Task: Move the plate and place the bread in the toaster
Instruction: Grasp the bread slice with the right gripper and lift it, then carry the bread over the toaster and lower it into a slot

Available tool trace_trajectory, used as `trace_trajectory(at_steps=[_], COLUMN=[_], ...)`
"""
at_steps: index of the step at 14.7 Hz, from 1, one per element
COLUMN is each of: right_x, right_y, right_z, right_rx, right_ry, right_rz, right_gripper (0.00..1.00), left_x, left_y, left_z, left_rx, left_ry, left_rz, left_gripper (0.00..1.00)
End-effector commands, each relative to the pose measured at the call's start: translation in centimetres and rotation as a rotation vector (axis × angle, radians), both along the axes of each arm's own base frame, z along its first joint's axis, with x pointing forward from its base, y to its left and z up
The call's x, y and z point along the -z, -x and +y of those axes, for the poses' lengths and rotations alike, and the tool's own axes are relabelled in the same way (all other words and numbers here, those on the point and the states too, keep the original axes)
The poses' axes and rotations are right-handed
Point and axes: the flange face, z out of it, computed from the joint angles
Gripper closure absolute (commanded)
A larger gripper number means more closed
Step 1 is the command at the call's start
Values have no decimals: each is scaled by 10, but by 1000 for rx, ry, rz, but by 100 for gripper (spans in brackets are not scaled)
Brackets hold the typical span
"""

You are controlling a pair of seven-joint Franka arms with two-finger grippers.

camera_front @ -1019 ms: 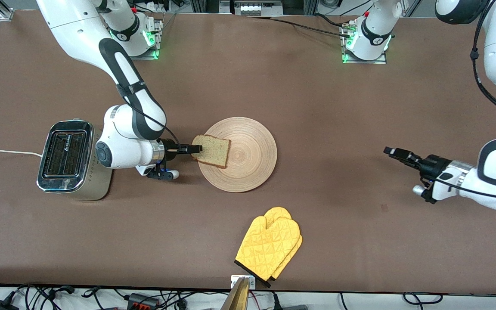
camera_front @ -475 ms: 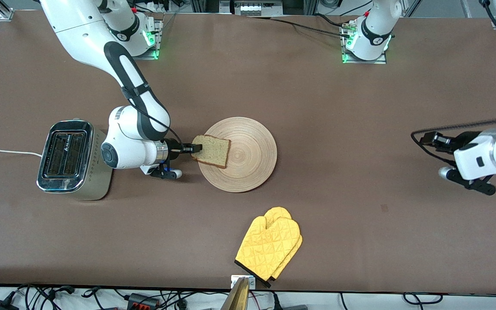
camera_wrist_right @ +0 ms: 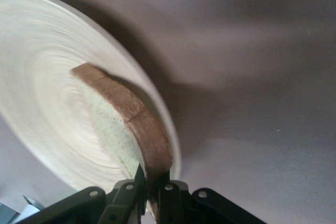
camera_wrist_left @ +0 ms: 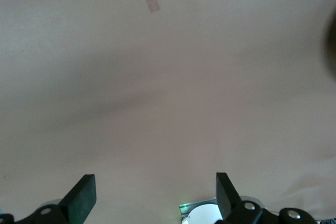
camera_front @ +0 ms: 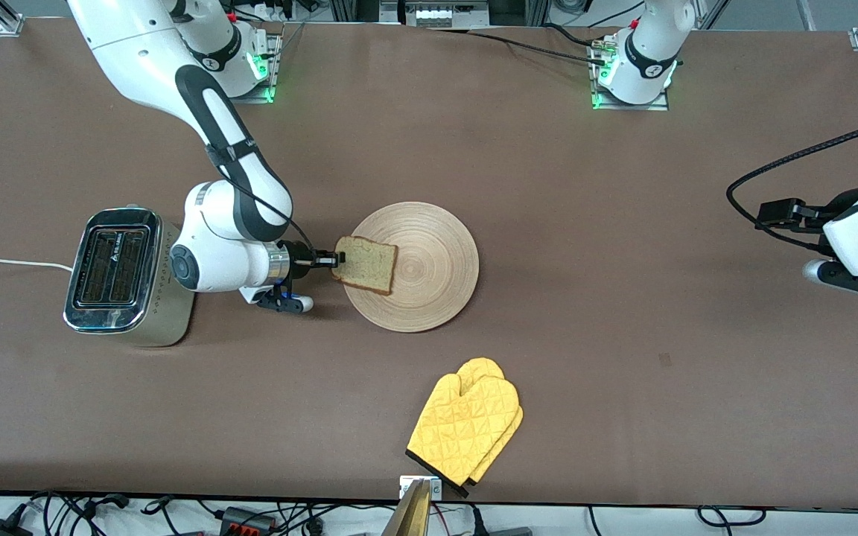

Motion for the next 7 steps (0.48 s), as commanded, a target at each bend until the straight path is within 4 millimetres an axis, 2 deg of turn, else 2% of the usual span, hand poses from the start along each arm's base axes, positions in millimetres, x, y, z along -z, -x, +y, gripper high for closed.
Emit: trace_trajectory(at_steps=[1,2,4,6,7], right_x=[-74,-98,-137,-179,-202], right_y=[-17,-25,-33,-36,-35], right_z=[-28,-48,-79,-108,-130], right_rx=[18,-14,-118,-188,-195], right_ry=[14,62,216,377,449], right_rz=[-30,-50,-67,-65,-66], right_gripper=[100,100,100,100,100], left_x=[2,2,0,-1,0], left_y=[1,1,0,-2,-2], left_z=[-14,-22,-27,-31,-30], left_rx=[10,23,31,43,43], left_ry=[-22,-21,-22,-19,-19], left_rz=[5,5,-9,-23,-21], left_gripper=[0,0,0,0,0])
